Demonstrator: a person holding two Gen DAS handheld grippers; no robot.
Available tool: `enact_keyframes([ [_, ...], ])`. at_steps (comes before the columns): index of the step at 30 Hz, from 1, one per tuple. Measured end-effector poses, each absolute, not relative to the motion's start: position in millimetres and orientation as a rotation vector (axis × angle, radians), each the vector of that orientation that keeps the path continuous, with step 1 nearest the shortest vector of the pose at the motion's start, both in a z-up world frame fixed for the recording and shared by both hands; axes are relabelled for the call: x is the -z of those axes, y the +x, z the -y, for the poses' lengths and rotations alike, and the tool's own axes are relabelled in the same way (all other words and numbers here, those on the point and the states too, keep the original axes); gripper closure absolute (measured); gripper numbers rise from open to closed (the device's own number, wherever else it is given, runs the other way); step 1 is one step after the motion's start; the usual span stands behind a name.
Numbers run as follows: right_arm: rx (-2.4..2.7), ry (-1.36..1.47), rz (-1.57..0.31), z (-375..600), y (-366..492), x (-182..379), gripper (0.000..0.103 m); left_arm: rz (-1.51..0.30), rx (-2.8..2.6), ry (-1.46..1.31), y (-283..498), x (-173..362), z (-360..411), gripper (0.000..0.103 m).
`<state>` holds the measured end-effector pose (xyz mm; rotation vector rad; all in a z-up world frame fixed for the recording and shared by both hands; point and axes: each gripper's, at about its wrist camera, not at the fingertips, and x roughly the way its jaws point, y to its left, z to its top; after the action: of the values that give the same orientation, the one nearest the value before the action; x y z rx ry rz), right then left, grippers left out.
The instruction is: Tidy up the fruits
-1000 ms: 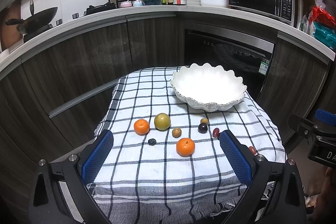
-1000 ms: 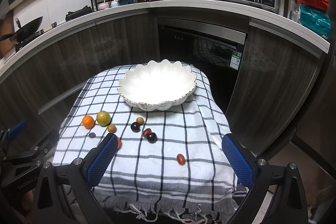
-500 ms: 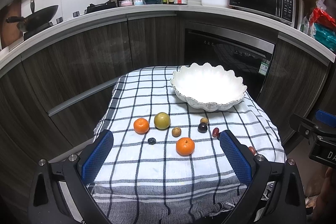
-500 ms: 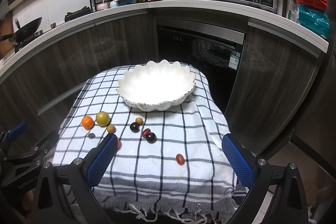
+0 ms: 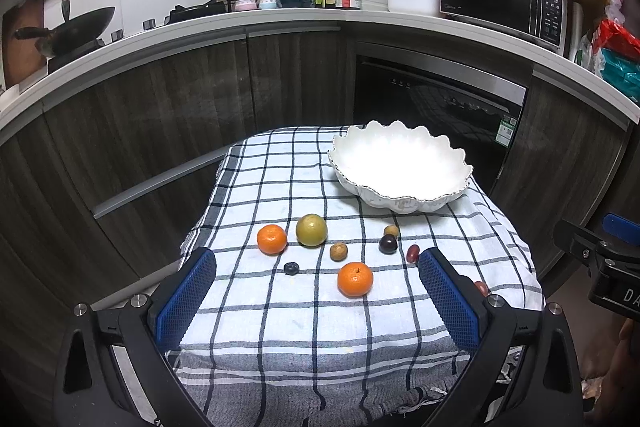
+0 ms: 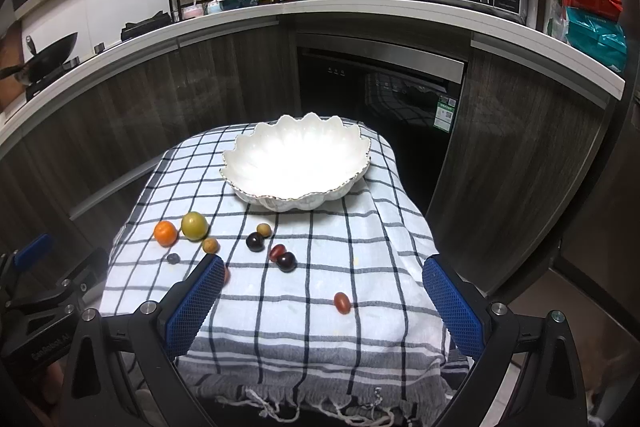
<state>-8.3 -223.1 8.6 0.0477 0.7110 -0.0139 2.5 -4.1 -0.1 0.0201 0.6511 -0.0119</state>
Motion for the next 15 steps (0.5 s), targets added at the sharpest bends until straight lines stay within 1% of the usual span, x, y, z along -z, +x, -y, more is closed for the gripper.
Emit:
enact_keyframes([
  [15, 0.018, 0.050, -0.712, 226.4, -8.0, -8.8, 0.002, -0.650, 0.011, 0.014, 2.3, -0.6, -1.1, 0.000],
])
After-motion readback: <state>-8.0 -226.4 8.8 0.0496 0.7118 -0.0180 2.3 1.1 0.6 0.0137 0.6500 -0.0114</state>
